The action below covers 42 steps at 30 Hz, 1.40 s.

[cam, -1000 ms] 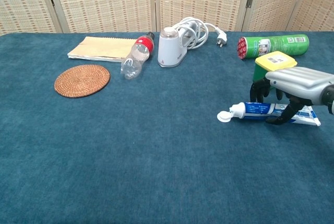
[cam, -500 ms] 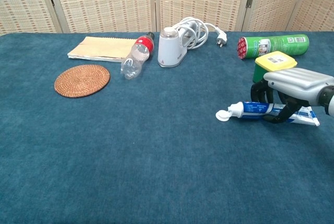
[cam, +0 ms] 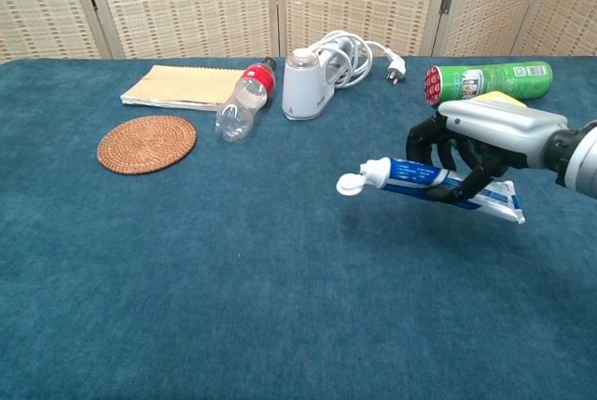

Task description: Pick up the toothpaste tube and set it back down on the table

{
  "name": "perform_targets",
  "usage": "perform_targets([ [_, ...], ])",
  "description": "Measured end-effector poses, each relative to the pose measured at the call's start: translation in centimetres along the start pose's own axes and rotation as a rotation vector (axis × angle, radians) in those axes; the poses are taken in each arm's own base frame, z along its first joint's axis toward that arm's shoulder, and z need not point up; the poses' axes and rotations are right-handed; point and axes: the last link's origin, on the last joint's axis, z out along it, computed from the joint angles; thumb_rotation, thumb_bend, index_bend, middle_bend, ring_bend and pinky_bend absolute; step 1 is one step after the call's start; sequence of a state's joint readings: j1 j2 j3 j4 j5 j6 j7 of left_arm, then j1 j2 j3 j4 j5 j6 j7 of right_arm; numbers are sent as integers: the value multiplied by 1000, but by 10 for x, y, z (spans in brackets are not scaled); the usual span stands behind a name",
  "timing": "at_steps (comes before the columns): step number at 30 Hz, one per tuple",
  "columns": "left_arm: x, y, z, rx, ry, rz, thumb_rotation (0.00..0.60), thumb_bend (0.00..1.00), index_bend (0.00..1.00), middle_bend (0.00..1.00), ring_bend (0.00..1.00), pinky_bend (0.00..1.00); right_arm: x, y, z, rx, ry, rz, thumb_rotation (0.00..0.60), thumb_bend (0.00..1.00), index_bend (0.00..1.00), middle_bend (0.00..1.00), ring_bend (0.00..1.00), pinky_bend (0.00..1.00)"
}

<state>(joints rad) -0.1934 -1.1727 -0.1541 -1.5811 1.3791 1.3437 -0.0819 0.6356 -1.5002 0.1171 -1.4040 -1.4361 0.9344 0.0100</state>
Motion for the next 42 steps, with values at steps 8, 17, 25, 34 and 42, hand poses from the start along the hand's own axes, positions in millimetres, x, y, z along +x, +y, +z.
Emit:
perform_targets([
  [8,6,33,26,-35,-47,-278,462,115,116,141,141,197,9,-36,17,135,-3,126,600,627,671,661,574,667],
  [17,10,70,43,-120,-88,-555,45,12,147,141,139,189,6,-76,37,251,-16,235,600,626,672,661,574,667],
  [25,2,105,50,-166,-142,-720,6,1,114,141,114,189,-2,-102,56,321,16,346,600,626,672,661,575,667],
  [34,-11,126,55,-160,-167,-802,0,0,47,120,75,189,-1,-131,74,395,100,483,600,626,679,661,574,667],
  [42,-21,141,60,-163,-148,-848,0,0,0,76,42,168,-2,-156,90,420,133,574,600,627,679,661,574,666],
])
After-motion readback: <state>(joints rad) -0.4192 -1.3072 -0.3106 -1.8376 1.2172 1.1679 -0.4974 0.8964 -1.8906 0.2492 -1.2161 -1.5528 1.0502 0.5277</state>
